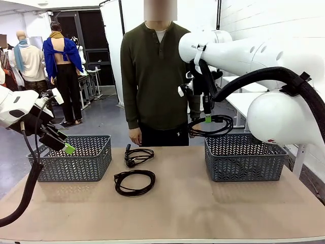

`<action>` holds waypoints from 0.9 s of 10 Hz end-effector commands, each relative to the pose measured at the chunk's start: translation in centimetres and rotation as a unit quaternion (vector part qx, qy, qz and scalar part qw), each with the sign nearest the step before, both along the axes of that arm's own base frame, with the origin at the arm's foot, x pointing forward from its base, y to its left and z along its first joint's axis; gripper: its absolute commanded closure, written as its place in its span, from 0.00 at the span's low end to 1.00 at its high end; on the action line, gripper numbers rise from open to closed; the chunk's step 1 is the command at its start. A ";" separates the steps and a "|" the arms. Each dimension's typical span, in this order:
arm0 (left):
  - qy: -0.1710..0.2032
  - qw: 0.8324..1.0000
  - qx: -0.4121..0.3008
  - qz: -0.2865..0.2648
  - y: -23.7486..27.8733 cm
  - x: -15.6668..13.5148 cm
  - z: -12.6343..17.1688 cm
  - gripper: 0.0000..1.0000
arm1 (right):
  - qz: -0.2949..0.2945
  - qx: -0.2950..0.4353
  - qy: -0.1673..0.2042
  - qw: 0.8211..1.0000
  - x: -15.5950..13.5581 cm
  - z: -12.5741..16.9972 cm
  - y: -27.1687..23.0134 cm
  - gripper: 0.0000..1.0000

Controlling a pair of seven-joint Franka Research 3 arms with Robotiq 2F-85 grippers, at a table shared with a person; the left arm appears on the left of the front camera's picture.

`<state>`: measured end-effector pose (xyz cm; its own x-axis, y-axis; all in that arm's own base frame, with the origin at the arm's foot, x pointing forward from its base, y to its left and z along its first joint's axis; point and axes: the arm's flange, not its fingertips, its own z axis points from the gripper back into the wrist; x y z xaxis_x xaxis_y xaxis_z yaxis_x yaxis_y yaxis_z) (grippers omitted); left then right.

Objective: Organize the cables according to human instructions.
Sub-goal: Pick up a bundle of cables and place it in the basket indicated by the human.

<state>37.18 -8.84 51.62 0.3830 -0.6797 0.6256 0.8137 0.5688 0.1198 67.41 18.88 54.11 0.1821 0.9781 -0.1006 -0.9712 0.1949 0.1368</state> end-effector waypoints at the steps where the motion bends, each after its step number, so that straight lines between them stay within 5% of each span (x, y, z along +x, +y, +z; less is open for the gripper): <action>1: 0.001 1.000 -0.007 -0.004 0.3 0.1 -0.1 0.00 | -0.016 -0.003 0.002 1.000 -0.1 0.1 0.0 1.00; 7: 0.001 1.000 -0.007 -0.004 0.3 0.1 -0.1 0.00 | -0.006 -0.001 0.000 1.000 0.0 -0.1 0.0 1.00; 9: 0.001 1.000 -0.007 -0.004 0.3 0.1 -0.1 0.00 | 0.022 0.012 0.010 1.000 -1.4 1.9 -2.5 1.00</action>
